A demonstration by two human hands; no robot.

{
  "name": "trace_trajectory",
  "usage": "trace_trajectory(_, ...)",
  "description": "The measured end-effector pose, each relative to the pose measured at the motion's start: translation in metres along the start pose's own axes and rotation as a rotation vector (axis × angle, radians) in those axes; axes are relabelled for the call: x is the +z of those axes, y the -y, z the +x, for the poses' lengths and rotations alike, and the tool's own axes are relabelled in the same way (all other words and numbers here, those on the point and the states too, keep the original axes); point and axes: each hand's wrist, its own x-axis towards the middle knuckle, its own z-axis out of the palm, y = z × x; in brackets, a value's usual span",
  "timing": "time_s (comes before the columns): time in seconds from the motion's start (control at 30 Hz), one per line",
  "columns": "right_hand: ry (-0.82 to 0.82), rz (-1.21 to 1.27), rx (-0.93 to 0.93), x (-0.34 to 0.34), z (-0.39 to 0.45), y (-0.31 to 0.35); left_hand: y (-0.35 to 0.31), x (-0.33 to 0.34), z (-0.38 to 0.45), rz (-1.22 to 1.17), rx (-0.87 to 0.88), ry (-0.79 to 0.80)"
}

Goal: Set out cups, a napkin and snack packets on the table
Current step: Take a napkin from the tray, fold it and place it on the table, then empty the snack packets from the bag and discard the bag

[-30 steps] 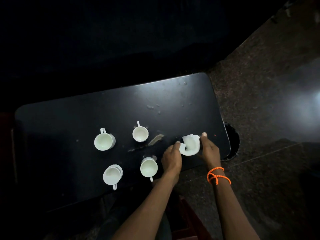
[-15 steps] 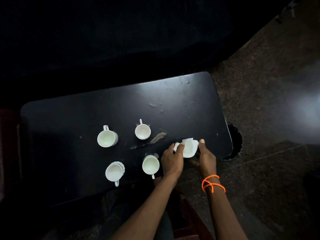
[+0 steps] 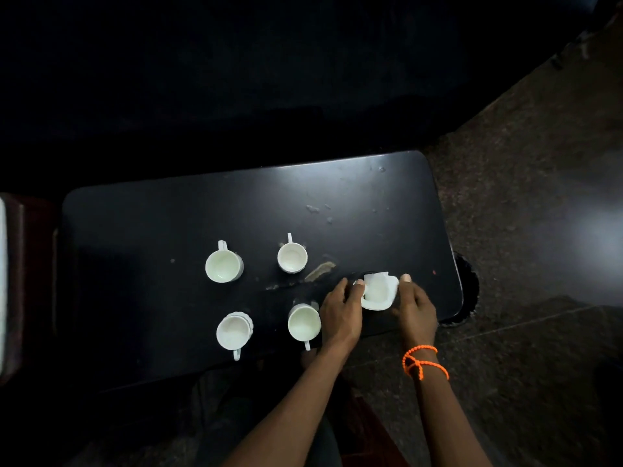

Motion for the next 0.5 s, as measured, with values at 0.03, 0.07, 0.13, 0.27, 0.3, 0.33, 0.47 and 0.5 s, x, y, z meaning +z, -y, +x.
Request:
trace_trajectory(0.03,-0.119,-0.11,-0.118,0.0,-0.001,0.002,-0.002,-0.004,0.001,-0.017,0.008,-0.026)
trace_trajectory(0.07,-0.223,-0.188,-0.245,0.001,-0.004,0.006,-0.004,-0.009,0.002,-0.037,0.025,-0.057)
trace_trajectory(0.13,-0.311,-0.25,-0.482,0.007,-0.011,0.019,-0.012,-0.022,0.007,-0.075,0.088,-0.106)
trace_trajectory(0.27,-0.268,-0.393,-0.877,0.045,-0.024,0.049,-0.032,-0.062,0.017,-0.119,0.176,-0.205)
trace_trajectory(0.3,-0.235,-0.41,-0.929,0.059,-0.029,0.057,-0.037,-0.075,0.021,-0.111,0.192,-0.231)
trace_trajectory(0.33,-0.197,-0.422,-0.969,0.075,-0.035,0.064,-0.041,-0.088,0.024,-0.101,0.198,-0.247)
trace_trajectory(0.47,-0.023,-0.464,-1.067,0.14,-0.059,0.088,-0.046,-0.142,0.039,-0.1,0.195,-0.317)
trace_trajectory(0.5,0.019,-0.473,-1.095,0.158,-0.065,0.093,-0.045,-0.156,0.043,-0.104,0.199,-0.343)
